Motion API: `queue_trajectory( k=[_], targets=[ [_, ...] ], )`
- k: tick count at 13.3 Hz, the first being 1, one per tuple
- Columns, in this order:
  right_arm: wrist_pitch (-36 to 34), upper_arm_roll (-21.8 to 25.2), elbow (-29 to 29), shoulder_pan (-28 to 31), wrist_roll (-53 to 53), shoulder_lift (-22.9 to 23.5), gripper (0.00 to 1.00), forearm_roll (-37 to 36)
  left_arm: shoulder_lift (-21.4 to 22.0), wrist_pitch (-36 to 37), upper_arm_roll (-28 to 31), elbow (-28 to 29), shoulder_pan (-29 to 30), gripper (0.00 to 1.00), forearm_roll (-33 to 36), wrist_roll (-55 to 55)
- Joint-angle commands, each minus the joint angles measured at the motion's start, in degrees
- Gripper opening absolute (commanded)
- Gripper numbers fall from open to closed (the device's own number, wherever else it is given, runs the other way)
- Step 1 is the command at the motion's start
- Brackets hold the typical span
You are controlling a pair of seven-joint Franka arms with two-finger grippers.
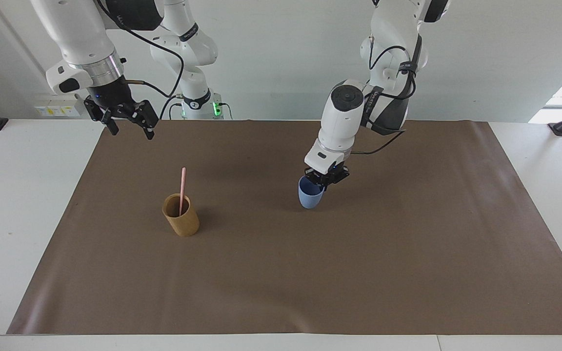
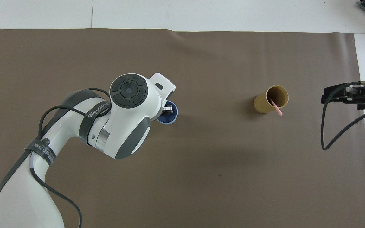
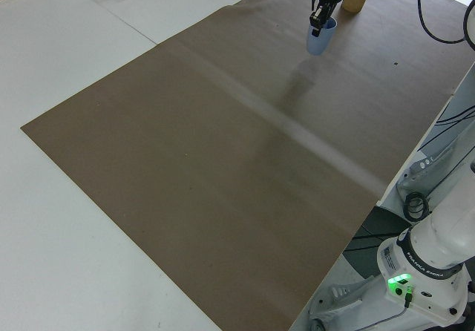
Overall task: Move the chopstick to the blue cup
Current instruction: 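Slide the blue cup toward the table center with the left gripper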
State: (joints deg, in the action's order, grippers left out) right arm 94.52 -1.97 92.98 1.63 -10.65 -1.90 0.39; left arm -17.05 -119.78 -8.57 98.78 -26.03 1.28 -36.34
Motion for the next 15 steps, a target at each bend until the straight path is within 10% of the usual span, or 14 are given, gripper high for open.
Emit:
queue_trajectory(
  k=[1, 15],
  targets=[
    [2.76, -0.32, 1.85, 0.31, 1.25, -1.0, 1.0, 0.84, -2.2, 0.69, 1.01, -4.21, -1.57, 0.0, 1.62, -2.68],
    [8.84, -0.93, 4.23, -3.83, -1.12, -0.39, 1.0, -0.21, -4.84, -5.7, 0.92, -0.97, -3.5, 0.0, 1.97, -5.67]
  ],
)
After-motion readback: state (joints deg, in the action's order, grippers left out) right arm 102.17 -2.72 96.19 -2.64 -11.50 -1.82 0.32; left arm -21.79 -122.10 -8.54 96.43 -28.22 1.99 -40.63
